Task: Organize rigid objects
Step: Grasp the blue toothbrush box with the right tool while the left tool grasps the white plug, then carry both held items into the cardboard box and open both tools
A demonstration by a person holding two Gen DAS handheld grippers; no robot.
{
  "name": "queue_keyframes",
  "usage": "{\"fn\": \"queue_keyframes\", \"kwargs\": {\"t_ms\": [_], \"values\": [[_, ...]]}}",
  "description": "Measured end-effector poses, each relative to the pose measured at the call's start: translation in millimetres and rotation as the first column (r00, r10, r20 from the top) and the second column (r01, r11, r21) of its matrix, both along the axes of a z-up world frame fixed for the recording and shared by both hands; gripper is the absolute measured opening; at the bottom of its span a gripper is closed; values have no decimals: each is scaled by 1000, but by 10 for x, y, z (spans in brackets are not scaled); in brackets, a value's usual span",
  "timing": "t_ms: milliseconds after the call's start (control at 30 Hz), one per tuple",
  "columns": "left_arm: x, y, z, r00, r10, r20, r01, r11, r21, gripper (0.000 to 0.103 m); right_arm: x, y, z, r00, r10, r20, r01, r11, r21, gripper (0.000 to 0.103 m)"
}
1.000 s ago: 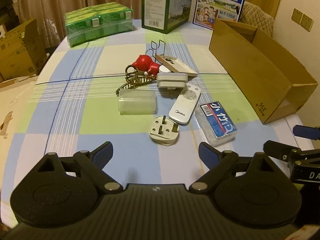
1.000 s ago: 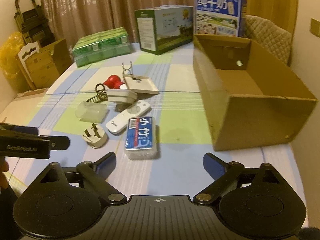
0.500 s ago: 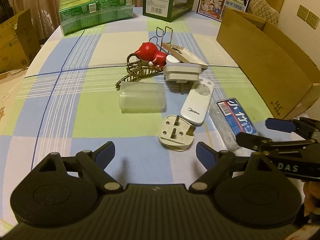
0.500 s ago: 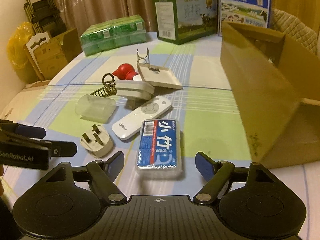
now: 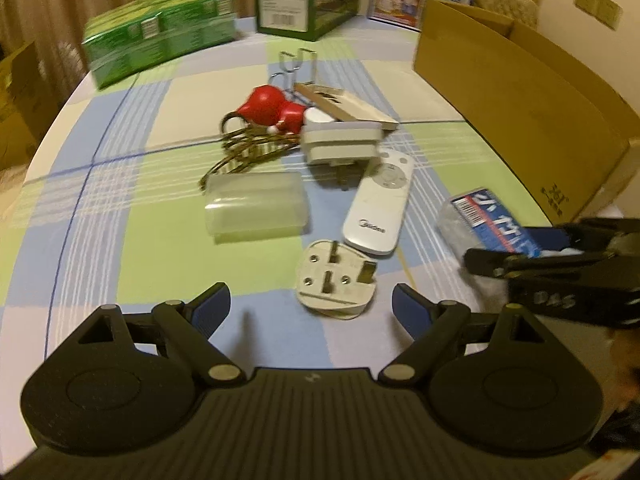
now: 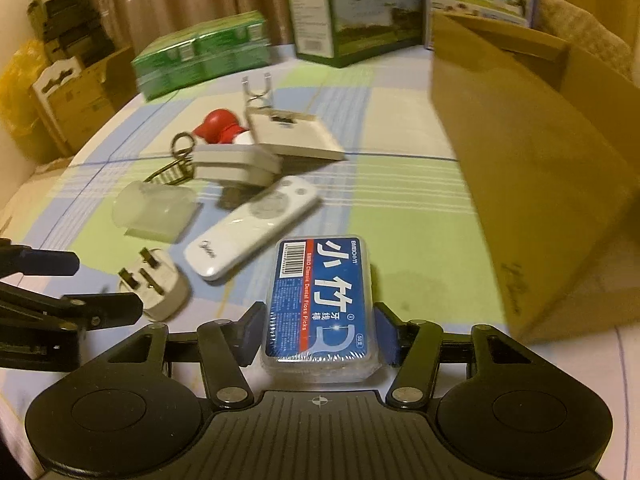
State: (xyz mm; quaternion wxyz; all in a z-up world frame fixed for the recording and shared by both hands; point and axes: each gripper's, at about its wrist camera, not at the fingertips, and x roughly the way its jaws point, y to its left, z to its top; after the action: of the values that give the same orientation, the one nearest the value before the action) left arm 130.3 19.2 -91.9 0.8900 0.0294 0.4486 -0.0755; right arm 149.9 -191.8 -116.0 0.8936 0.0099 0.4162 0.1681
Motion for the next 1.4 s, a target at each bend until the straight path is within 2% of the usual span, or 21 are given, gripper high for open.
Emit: {"fn": "queue_keyframes", "kwargs": {"t_ms": [100,233,300,367,467,567,700,900,1000,1200,1300,1400], "values": [[30,-102,-69,998,-59,18,58,998,17,85,-95,-140,28,1000,-30,-4,30,1000,3,54],[85,-199,-161,995,-91,29,89,994,57,78,-215,-241,50,998,-55,-8,55,998,4,54],[106,-223,-213,994,-101,33,97,991,89,70,-246,-263,59,998,-60,-11,60,998,11,54],[128,-227,-251,994,-107,35,103,989,105,57,-270,-272,63,998,-60,-11,60,998,14,54],[133,-198,-253,994,-106,33,103,992,80,45,-276,-265,59,998,-57,-13,58,998,17,54],[103,-209,-225,995,-99,32,96,991,94,45,-286,-256,70,999,-50,-10,50,999,21,54],[17,-197,-122,996,-74,41,71,995,72,45,-355,-263,157,999,-42,13,41,999,22,54],[-107,-247,213,995,-64,73,61,998,33,45,-518,-307,427,997,-50,64,47,998,35,54],[-129,-354,464,991,-72,108,71,997,8,45,-588,-408,677,991,-62,116,56,997,51,54],[-42,-829,997,969,-142,202,153,987,-39,45,-502,-880,1314,959,-137,249,125,990,63,54],[82,-1184,1162,952,-192,237,211,976,-55,45,-337,-1235,1479,946,-184,267,179,983,43,54],[251,-1540,1201,940,-232,250,258,963,-76,45,-136,-1584,1495,943,-222,249,222,975,29,54]]}}
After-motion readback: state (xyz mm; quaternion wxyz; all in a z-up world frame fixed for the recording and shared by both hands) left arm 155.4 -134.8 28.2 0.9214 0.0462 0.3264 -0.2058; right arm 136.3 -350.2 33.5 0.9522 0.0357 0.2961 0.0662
